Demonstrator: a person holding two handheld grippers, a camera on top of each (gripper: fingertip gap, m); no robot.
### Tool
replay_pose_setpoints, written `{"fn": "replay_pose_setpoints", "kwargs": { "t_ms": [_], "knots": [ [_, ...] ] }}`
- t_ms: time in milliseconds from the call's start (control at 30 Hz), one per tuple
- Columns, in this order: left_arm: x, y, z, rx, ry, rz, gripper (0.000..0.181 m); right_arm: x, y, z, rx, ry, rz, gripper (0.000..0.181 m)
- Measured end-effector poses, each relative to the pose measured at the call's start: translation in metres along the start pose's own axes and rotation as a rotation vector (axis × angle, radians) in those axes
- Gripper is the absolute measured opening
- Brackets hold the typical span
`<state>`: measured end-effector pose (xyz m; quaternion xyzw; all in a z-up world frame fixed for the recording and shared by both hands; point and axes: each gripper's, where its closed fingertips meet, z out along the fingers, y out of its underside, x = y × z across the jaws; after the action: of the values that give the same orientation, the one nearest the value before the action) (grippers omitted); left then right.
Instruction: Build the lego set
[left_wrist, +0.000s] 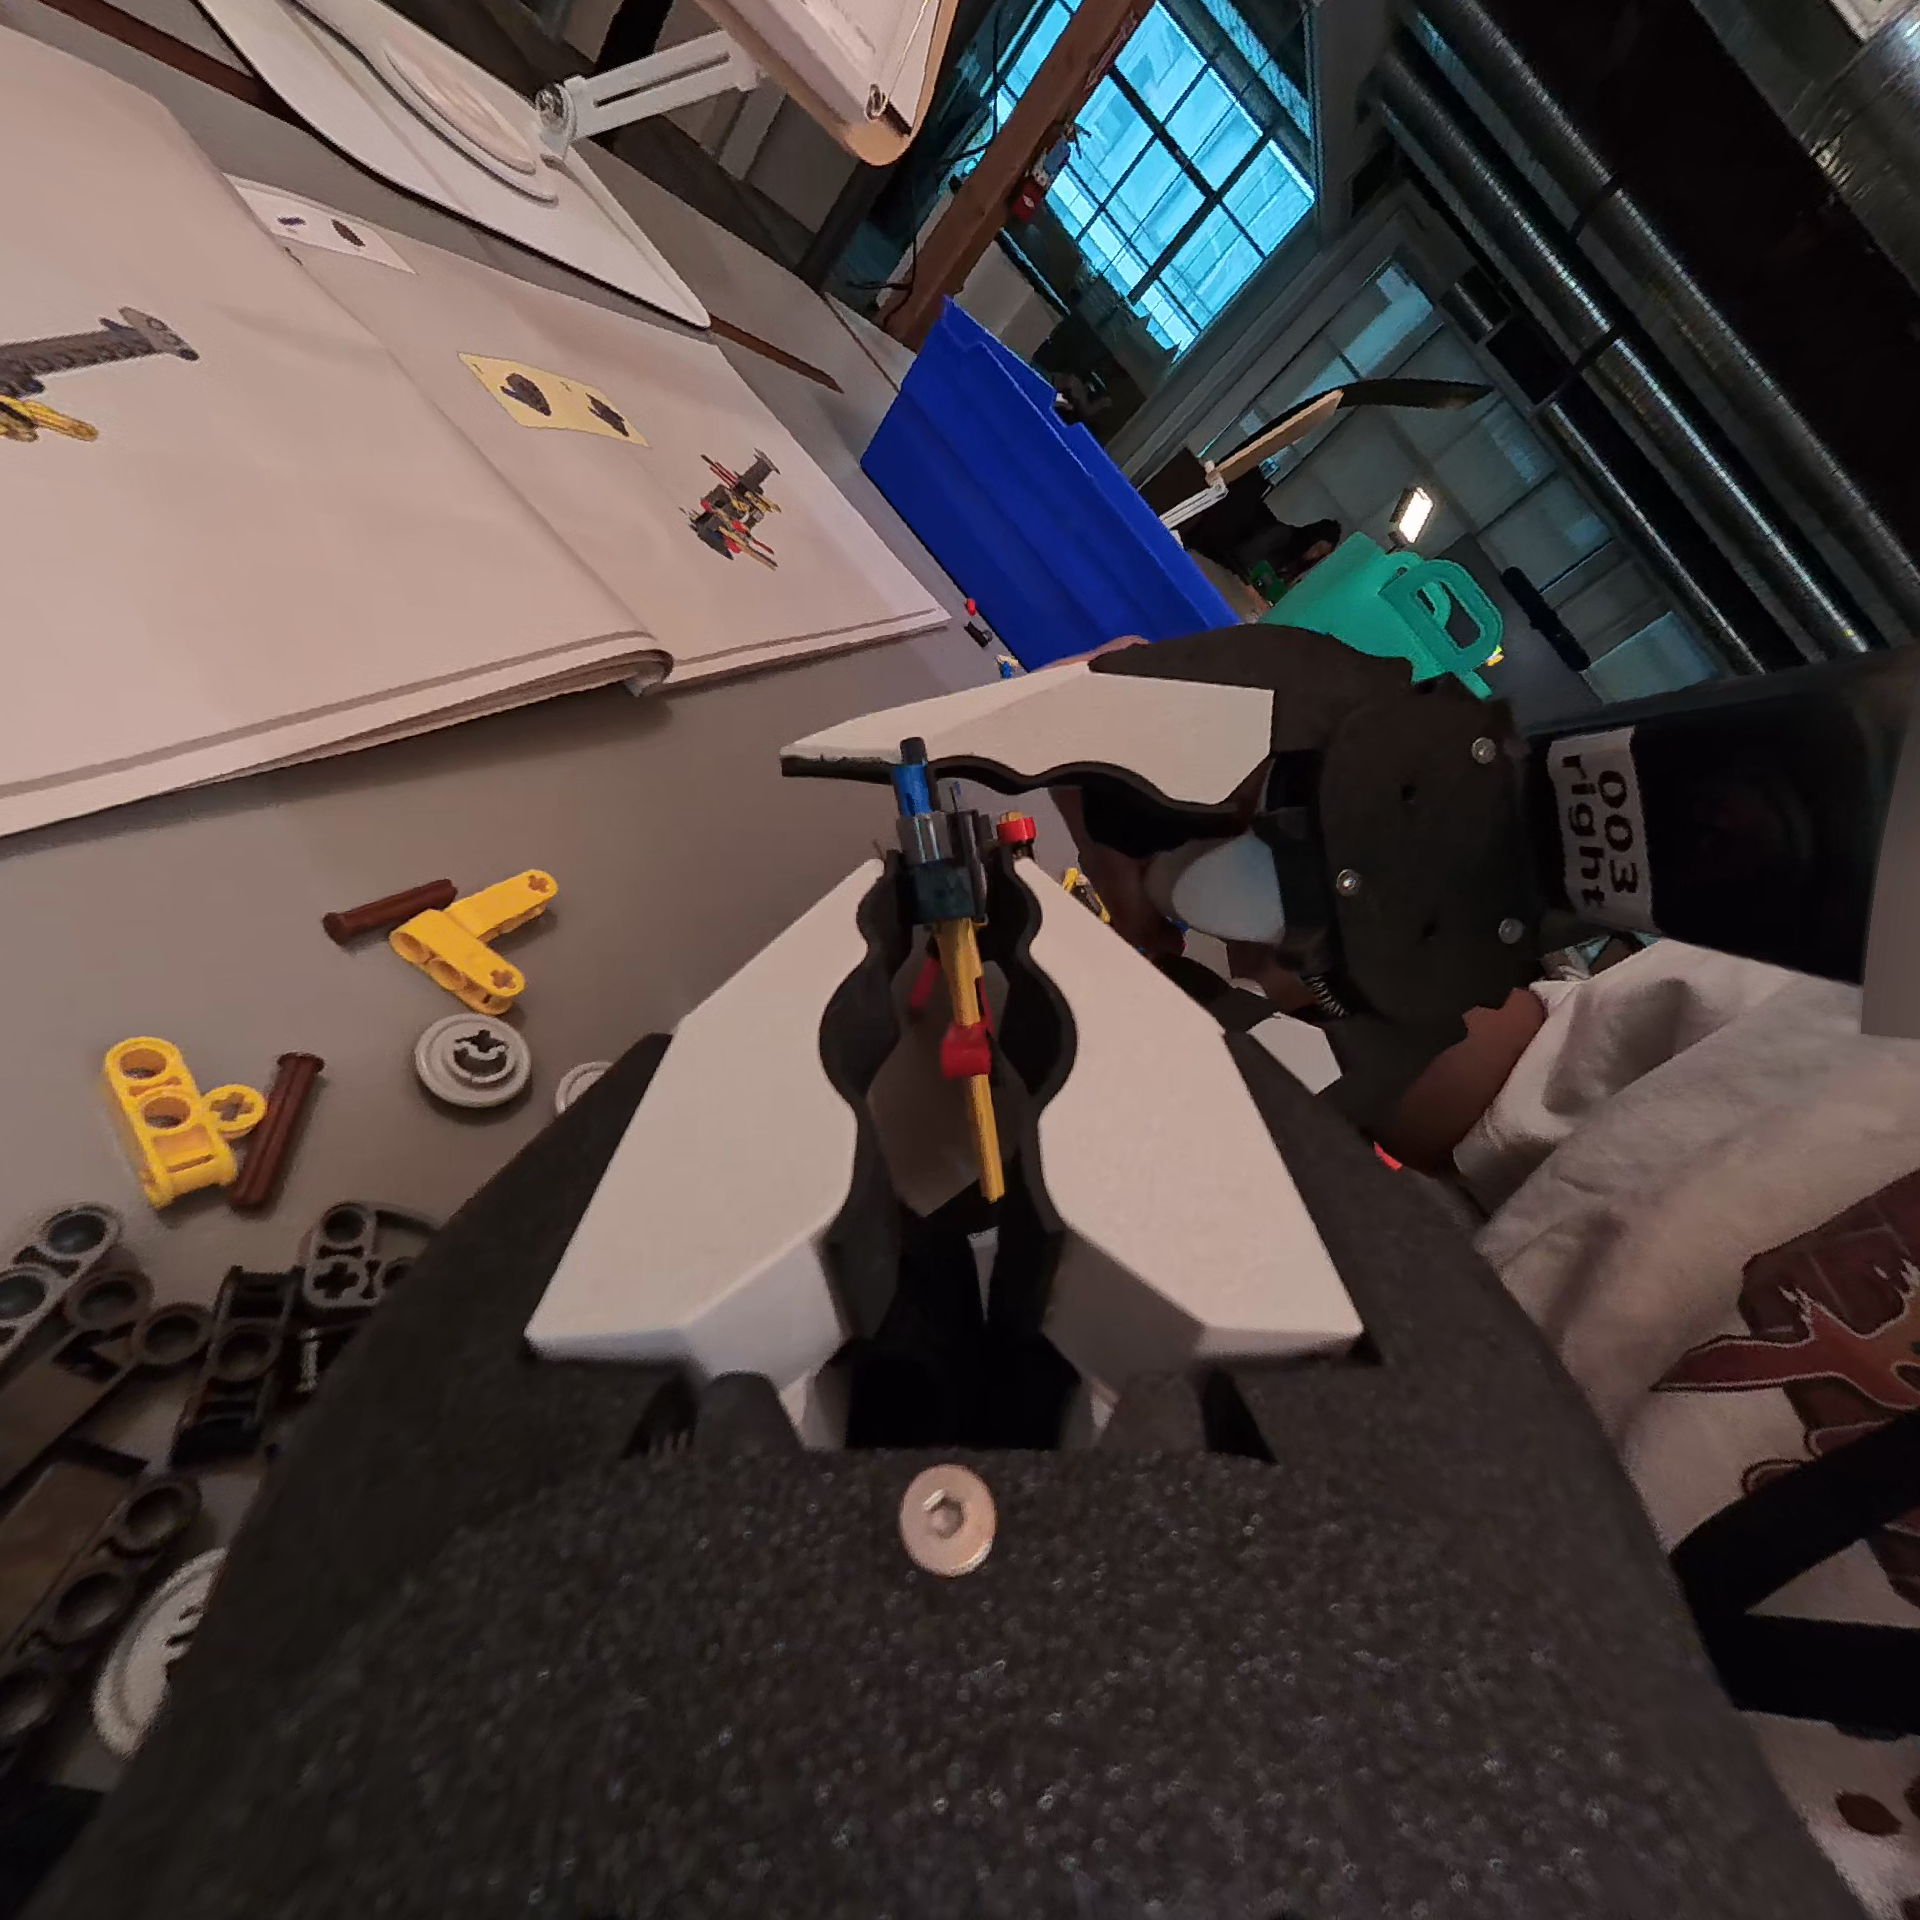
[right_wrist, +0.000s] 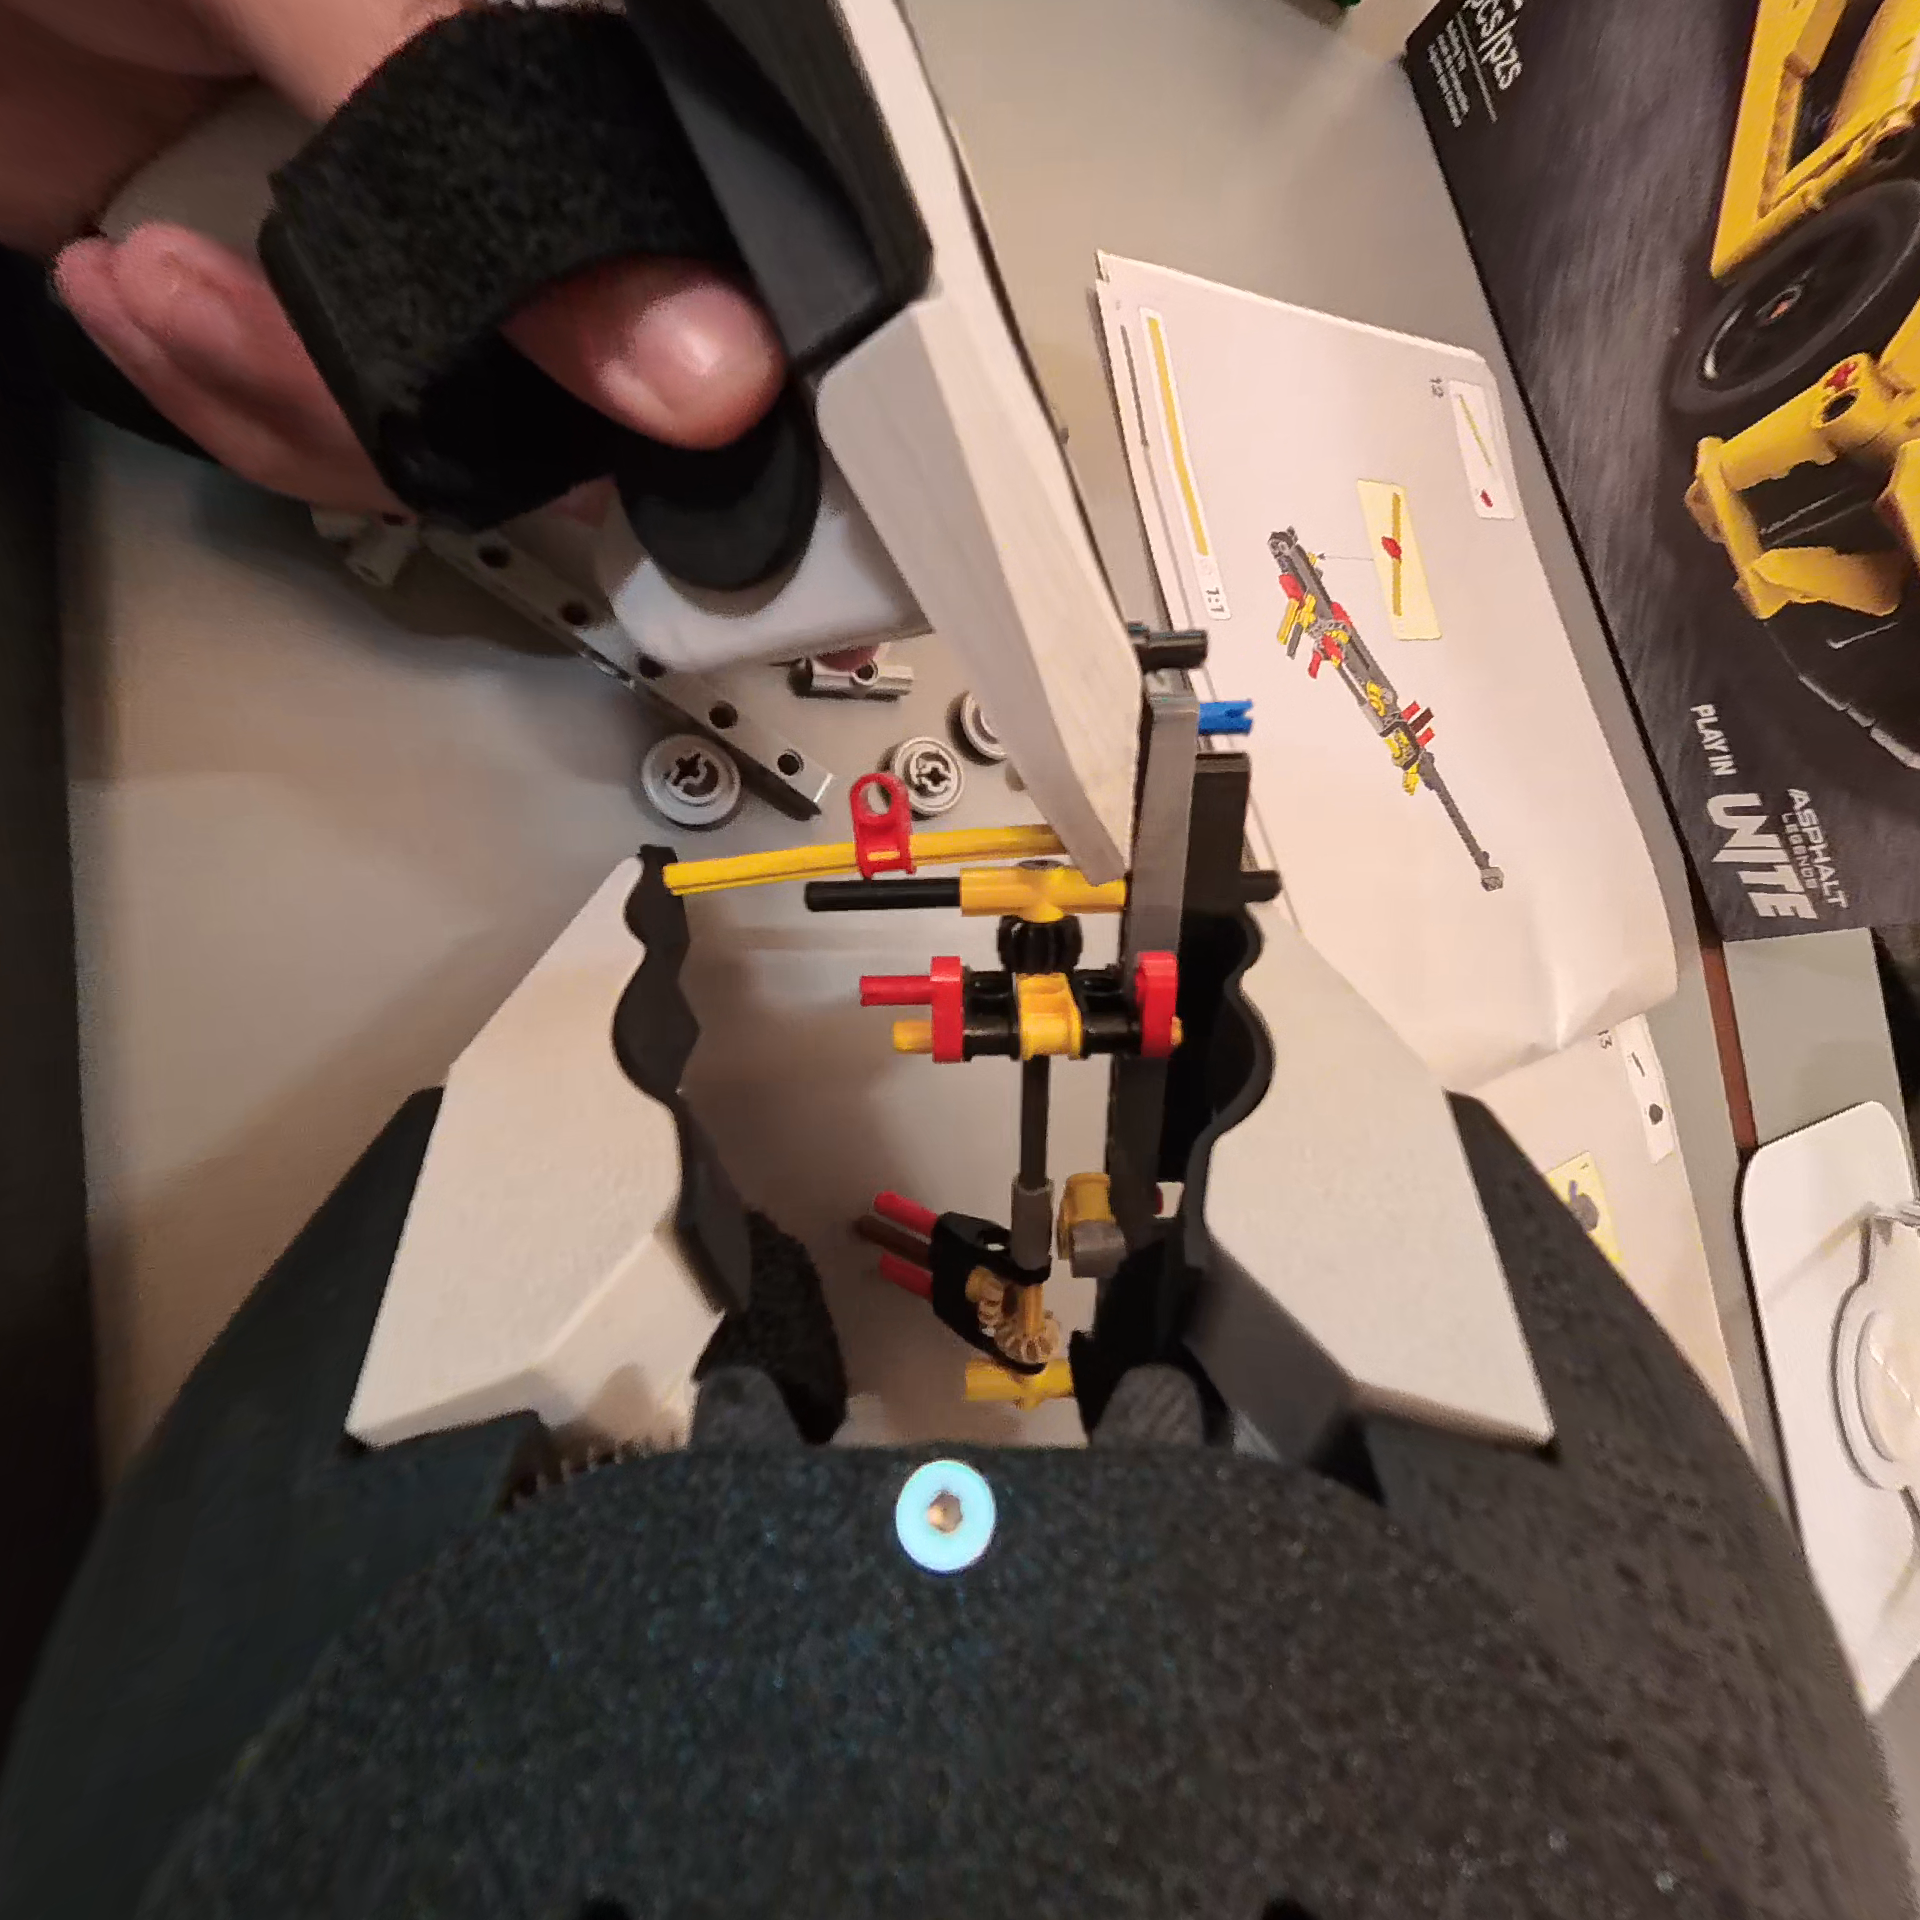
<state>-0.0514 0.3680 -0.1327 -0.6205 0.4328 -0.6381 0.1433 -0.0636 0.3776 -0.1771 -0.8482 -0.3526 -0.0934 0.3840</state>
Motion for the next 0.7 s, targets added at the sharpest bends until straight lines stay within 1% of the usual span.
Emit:
{"fn": "replay_pose_setpoints", "kwargs": {
  "t_ms": [233, 333, 367, 433, 500, 600, 700],
  "knots": [
    [0.002, 0.006, 0.002, -0.035, 0.040, -0.047, 0.012, -0.005, 0.002, -0.002, 0.013, -0.050, 0.031, 0.103],
    [-0.001, 0.009, 0.004, -0.062, 0.008, -0.017, 0.011, -0.003, 0.005, -0.001, -0.004, -0.033, -0.001, 0.103],
    [-0.005, 0.011, 0.004, -0.074, -0.024, 0.010, 0.011, -0.003, 0.005, -0.001, -0.006, -0.022, -0.007, 0.102],
    [-0.014, 0.011, 0.001, -0.088, -0.101, 0.077, 0.010, 0.001, 0.002, -0.005, 0.027, 0.000, -0.003, 0.085],
    [-0.010, 0.009, 0.001, -0.071, -0.089, 0.077, 0.010, 0.003, -0.001, -0.007, 0.047, -0.011, 0.035, 0.079],
    [-0.013, 0.010, 0.000, -0.076, -0.092, 0.049, 0.010, -0.001, 0.002, -0.001, 0.012, -0.005, 0.000, 0.092],
    [-0.013, 0.008, 0.000, -0.069, -0.094, 0.046, 0.010, 0.002, 0.002, 0.000, 0.005, 0.039, -0.002, 0.090]
  ]
}}
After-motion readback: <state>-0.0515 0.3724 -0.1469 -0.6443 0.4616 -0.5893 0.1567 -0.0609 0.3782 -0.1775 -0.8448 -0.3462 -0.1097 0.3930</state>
